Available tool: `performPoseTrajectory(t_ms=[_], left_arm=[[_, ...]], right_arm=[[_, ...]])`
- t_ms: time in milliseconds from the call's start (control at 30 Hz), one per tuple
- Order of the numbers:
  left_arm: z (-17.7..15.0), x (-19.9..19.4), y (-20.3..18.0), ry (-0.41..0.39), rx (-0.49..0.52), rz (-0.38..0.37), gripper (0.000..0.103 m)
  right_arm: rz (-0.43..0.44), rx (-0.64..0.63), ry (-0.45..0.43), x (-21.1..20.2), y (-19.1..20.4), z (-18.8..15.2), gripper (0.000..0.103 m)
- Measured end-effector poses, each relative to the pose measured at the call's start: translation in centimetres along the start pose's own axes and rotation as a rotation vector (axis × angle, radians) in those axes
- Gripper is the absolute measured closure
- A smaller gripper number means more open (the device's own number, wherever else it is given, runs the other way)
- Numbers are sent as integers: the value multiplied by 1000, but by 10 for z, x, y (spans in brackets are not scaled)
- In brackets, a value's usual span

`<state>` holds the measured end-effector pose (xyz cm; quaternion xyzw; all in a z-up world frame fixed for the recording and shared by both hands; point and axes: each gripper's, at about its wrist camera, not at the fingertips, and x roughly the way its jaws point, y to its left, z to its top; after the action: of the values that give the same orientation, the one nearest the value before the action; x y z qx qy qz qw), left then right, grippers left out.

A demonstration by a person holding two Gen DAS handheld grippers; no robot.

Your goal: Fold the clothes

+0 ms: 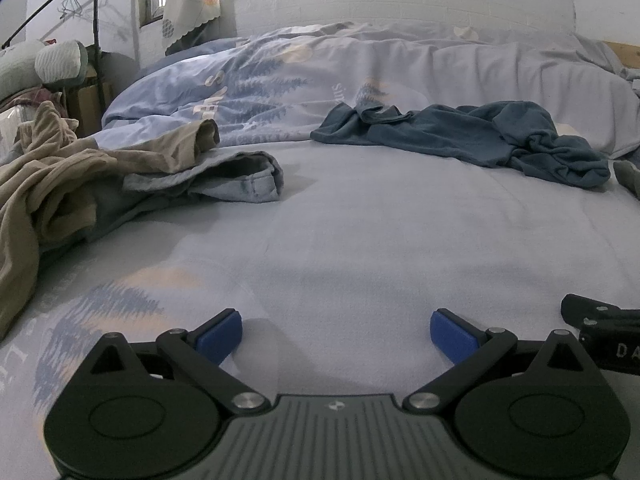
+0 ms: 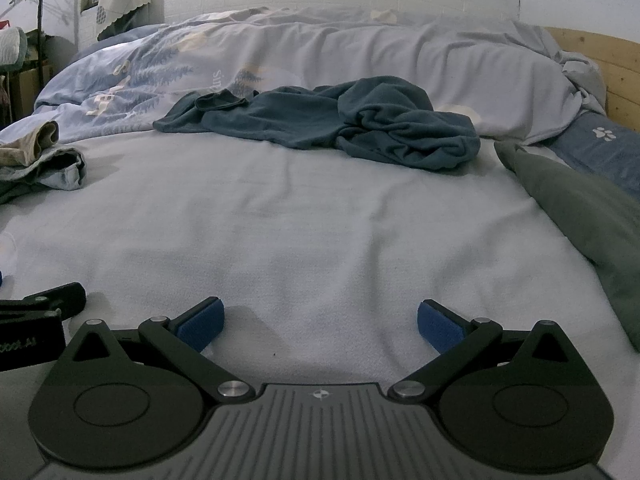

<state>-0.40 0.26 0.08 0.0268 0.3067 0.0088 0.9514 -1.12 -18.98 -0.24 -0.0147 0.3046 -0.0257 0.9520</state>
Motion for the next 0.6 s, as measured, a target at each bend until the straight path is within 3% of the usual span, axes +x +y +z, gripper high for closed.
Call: performPoseTrajectory(t_ms=[333, 600], left_arm=[[0, -10, 5, 21, -23, -32, 0], [9, -29, 21, 11, -136, -142, 0]], right_arm=[[23, 25, 5, -1, -5, 0, 0], [76, 69, 11, -13, -18, 3, 1]])
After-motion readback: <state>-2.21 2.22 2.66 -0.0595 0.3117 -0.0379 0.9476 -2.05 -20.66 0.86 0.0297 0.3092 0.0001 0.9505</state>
